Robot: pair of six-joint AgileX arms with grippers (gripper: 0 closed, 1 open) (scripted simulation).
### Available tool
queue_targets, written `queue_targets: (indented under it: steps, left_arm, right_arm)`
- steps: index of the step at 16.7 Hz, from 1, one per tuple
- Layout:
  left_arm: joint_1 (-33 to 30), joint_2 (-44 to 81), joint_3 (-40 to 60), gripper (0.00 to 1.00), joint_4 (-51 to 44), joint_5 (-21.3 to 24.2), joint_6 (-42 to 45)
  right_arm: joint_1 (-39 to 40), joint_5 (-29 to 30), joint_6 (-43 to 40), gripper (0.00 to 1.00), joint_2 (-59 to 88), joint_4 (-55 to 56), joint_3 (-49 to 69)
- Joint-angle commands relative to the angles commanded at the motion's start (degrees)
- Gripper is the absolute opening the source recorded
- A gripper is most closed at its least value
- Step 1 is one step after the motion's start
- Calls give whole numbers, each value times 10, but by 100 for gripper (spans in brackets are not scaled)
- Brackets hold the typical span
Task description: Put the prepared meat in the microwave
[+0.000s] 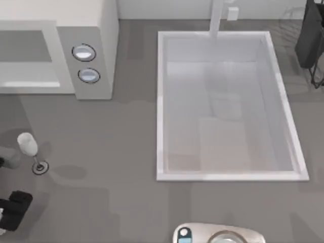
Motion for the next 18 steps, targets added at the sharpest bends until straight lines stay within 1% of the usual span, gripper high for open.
queue_targets:
  steps: [2,4,8,18]
  left_arm:
    - [1,25,-23,100,49,0,1]
    - [2,42,-37,100,77,0,2]
    - [2,46,-41,100,82,0,3]
    - [2,46,-41,25,82,0,3]
  right_arm:
    - [0,0,0,100,0,0,0]
    - [0,0,0,100,0,0,0]
    - [0,0,0,100,0,0,0]
    - [0,0,0,100,0,0,0]
